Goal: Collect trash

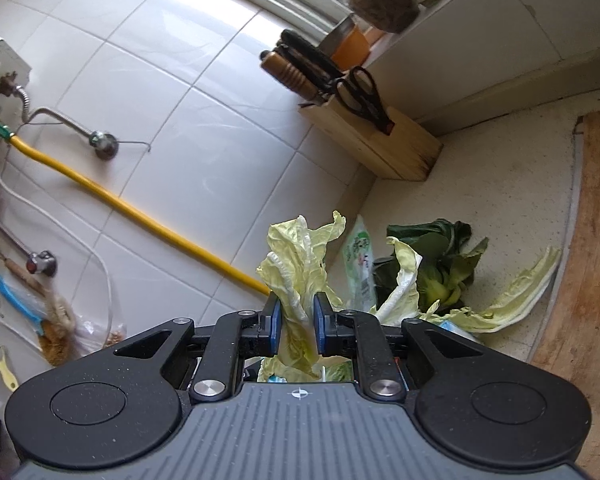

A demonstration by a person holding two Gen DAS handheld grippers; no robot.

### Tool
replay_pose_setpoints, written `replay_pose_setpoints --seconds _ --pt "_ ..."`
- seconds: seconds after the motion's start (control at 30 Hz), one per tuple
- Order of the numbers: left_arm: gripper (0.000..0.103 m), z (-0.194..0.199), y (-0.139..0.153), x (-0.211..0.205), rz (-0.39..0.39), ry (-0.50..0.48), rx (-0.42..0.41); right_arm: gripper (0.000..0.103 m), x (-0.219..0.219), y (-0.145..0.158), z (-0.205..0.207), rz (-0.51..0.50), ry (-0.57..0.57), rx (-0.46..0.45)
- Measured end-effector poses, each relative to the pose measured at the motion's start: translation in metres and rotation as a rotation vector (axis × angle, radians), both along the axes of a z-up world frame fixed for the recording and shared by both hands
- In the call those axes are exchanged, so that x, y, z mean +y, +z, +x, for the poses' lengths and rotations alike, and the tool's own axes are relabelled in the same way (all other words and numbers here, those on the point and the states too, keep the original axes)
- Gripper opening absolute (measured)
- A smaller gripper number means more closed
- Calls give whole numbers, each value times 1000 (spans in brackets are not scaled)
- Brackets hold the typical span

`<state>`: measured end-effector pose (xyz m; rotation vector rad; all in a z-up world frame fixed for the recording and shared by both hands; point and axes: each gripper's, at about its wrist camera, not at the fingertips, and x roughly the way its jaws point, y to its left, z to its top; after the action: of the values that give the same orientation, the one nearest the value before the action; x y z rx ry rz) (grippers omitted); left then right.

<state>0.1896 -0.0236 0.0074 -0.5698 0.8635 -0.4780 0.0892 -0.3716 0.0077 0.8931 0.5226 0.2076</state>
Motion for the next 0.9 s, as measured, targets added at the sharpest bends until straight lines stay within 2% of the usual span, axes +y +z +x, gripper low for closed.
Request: replay_pose_setpoints --seconds 0.37,0.57,0.9 --pt "0 -46 23 45 -23 147 -68 22 40 11 29 -9 192 -6" --pt "0 -77 28 88 -21 231 -97 22 90 16 48 -3 315 -21" --pt "0 -127 24 176 14 397 -101 22 192 19 90 6 535 26"
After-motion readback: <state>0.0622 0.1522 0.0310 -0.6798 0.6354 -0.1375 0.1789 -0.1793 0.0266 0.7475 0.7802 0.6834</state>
